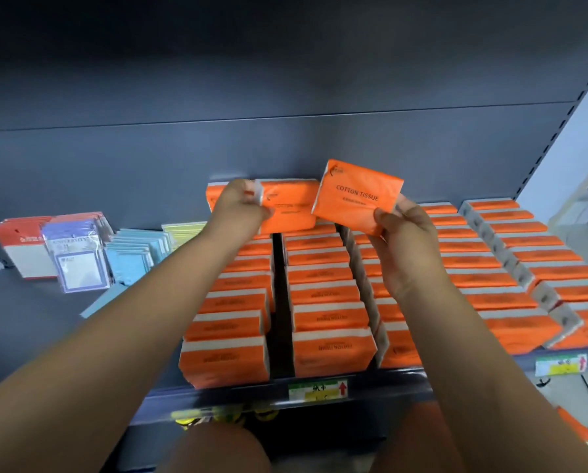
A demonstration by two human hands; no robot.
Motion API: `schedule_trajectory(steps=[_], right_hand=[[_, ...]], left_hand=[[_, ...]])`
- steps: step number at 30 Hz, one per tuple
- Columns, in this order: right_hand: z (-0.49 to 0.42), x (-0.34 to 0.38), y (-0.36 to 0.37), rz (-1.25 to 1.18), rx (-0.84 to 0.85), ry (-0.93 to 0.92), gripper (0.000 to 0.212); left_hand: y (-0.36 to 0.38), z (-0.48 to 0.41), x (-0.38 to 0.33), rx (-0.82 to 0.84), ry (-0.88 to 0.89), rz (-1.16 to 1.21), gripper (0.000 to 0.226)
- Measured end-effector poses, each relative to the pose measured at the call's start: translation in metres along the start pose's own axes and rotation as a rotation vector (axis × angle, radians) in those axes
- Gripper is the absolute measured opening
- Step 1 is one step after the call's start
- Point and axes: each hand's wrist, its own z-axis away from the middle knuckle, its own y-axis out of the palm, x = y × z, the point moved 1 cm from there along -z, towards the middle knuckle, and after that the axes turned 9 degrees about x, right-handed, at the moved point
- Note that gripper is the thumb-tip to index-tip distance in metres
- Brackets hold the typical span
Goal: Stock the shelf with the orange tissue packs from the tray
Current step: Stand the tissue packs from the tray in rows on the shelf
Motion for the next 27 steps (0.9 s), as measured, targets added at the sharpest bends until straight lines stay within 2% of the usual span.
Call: schedule_trajectory(steps=[9,10,13,14,19,27], right_hand=[[-0.028,0.011,-0.004,0.056,-0.072,-0.017,0.033],[-0.030,0.011,-0.006,0.062,-0.074,-0.009,0.033],[-0.036,0.010,-0.011,0.062,-0.066,-0.009,0.033],[-0.038,0.010,-0.013,0.066,-0.065,-0.009,0.033],[-0.042,0.014,-0.021,0.101,-0.056,-0.009,0.032],[-0.049,0.022,-0.044,0.178,-0.063,-0.024,0.031]], left_hand=[[0.034,-0.048,-0.021,0.020,0.187,-0.543,0.023],[0.036,-0.051,-0.021,0.024,0.208,-0.602,0.025],[0.041,-0.054,-0.020,0.034,0.304,-0.760,0.057],[0.043,-0.054,-0.020,0.030,0.330,-0.801,0.061],[0.049,-0.060,-0.014,-0.060,0.407,-1.057,0.043],[0.050,-0.067,-0.018,-0.068,0.342,-1.246,0.029]])
